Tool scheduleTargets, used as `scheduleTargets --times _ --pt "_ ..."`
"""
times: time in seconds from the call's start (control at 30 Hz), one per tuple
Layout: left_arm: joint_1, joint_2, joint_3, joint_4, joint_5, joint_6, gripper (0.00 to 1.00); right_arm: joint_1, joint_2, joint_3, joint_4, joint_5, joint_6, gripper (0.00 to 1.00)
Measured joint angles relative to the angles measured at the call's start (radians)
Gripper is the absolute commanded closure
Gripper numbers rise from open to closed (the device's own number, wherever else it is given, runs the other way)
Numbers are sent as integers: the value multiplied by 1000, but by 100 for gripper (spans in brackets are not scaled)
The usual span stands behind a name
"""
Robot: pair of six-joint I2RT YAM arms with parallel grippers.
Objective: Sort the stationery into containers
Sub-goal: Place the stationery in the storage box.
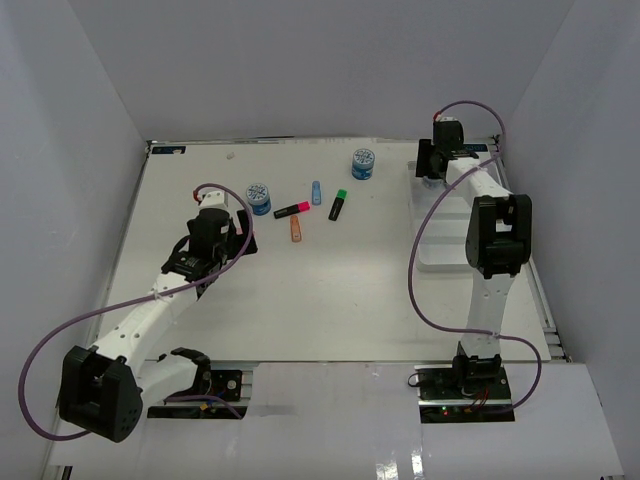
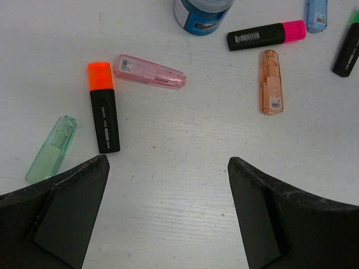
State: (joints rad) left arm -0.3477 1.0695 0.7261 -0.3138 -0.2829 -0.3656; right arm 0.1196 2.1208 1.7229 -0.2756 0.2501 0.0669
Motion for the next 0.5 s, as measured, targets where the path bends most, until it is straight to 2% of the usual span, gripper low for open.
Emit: scheduleTargets --times 0.37,0.43,0.5 --pt "0 12 0 0 10 3 2 -39 95 42 45 -40 -21 47" --pt "0 16 0 0 11 3 2 -38 109 42 47 -51 -22 43" --pt "0 18 0 0 11 3 2 -38 117 42 49 -59 -22 34"
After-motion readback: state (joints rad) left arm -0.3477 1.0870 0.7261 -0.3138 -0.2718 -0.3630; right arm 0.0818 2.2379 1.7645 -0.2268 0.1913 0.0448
